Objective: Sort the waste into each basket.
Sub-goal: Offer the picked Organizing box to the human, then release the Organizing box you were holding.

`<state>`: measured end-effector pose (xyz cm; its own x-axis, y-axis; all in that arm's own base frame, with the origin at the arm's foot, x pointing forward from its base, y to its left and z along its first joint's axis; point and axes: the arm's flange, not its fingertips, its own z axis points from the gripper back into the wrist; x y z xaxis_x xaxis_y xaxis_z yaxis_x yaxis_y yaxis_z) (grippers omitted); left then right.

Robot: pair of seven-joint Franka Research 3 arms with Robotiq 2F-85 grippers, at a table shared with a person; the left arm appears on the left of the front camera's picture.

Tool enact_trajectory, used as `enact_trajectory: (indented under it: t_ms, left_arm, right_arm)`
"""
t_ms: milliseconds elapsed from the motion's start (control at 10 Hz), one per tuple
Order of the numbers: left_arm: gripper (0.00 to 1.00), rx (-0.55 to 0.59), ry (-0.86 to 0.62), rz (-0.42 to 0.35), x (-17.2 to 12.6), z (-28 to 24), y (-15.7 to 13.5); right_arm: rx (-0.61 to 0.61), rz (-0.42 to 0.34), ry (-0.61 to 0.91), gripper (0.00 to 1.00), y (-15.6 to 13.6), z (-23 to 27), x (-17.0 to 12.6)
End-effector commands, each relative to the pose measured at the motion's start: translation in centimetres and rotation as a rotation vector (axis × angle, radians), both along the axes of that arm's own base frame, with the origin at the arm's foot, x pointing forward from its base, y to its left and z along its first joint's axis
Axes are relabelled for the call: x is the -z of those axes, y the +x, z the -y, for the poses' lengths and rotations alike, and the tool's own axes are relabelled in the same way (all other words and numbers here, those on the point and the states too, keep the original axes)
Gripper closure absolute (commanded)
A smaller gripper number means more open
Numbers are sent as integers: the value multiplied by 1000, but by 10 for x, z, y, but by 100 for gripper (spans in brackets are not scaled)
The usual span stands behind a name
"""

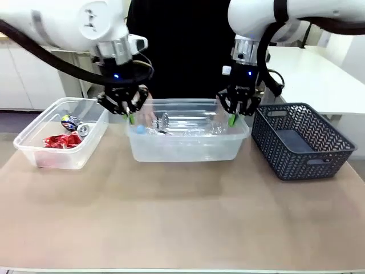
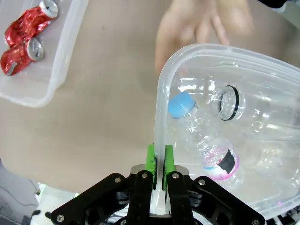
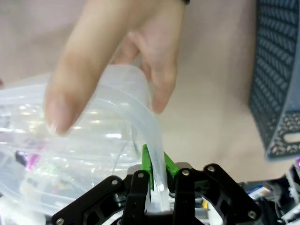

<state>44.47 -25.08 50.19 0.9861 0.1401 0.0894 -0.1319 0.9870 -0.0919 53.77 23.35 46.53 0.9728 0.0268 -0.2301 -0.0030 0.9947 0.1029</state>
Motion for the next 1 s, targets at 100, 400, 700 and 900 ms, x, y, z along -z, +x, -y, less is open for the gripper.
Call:
enact_trajectory:
  t_ms: [100,400,700,900]
  left_arm:
    - [92,-11,-14,24,-14,-3,-18]
    - [92,-11,-14,24,-14,-3,-18]
    - [92,-11,-14,24,-14,-3,-18]
    - [92,-11,-14,24,-14,-3,-18]
  right_arm:
    - [0,0,0,95,0,0,0]
    - [0,0,0,95,0,0,0]
    - [0,0,0,95,0,0,0]
    - [0,0,0,95,0,0,0]
